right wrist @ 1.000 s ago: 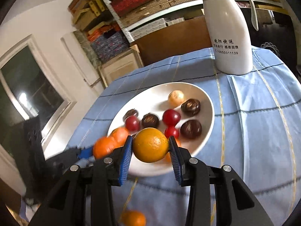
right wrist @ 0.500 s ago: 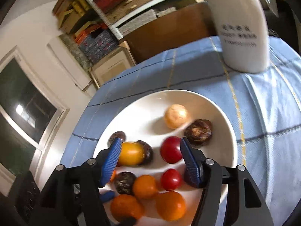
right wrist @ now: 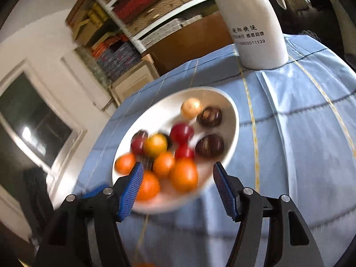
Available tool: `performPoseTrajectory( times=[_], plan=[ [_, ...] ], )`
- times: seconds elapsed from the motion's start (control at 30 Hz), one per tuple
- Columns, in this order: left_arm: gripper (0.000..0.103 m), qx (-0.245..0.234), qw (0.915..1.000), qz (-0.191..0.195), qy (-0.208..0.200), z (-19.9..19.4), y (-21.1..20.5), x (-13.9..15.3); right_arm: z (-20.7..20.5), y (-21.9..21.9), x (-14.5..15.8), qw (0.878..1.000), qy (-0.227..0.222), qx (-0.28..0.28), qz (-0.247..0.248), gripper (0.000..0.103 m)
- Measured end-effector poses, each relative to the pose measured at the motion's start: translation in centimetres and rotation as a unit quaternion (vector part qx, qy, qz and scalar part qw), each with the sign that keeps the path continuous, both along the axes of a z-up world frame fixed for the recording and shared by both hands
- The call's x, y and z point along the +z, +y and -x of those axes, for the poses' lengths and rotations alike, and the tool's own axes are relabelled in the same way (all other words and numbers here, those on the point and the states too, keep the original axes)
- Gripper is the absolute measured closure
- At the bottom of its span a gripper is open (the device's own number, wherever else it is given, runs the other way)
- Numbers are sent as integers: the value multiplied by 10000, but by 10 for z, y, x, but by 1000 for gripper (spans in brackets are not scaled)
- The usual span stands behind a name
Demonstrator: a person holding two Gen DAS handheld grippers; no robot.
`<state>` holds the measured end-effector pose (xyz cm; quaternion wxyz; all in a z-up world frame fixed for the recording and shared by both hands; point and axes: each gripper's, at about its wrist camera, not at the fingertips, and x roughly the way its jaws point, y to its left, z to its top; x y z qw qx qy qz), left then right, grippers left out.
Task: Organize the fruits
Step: 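Lower both oranges onto the white plate and open both grippers, then grasp a dark brown fruit with the left gripper while the right gripper grasps the last orange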
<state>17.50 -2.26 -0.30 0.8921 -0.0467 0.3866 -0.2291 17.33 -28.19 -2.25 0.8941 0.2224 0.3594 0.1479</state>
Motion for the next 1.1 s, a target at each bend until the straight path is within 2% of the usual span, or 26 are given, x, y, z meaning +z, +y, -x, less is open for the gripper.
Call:
performPoseTrajectory(
  times=[0.07,0.17,0.23,0.27,0.37,0.47,0.6,0.7,0.77,0.8,0.83,0.93,1.0,1.1],
  plan=[
    [44,-40,10000,-13,-33,16,6,-2,26,6,0,9996,-113,180,169,37],
    [44,-169,9998,-14,-44,47,12,-6,65,10,1,9985,-376,367,168,37],
    [31,-345,9994,84,9,65,14,-7,88,11,-3,9978,-402,514,111,37],
    [29,-500,9987,85,-15,76,14,-5,95,12,-6,9976,-361,593,88,37],
    [29,-750,9966,-336,-70,96,5,-6,107,18,-14,9965,-198,809,84,38],
    [29,-903,9922,-831,-195,115,-8,-12,107,15,-17,9973,-127,724,57,36],
    [29,-1042,9877,-1149,-185,124,-19,-23,105,3,-24,9983,69,522,-232,33],
    [29,-1107,9861,-1231,-126,124,-22,-26,103,1,-27,9982,158,494,-309,33],
    [36,-1212,9841,-1295,46,120,-26,-32,102,2,-28,9981,186,505,-283,33],
    [47,-1271,9833,-1296,159,117,-27,-35,102,3,-28,9982,189,509,-266,32],
    [51,-1304,9827,-1289,250,115,-28,-37,103,3,-29,9982,179,509,-249,31],
    [54,-1352,9832,-1191,297,112,-28,-38,103,4,-29,9982,178,527,-240,31],
    [61,-1375,9835,-1136,297,113,-27,-38,103,6,-29,9980,175,563,-209,31],
    [62,-1297,9862,-1003,213,114,-22,-34,105,11,-27,9978,100,651,-109,31]
  ],
)
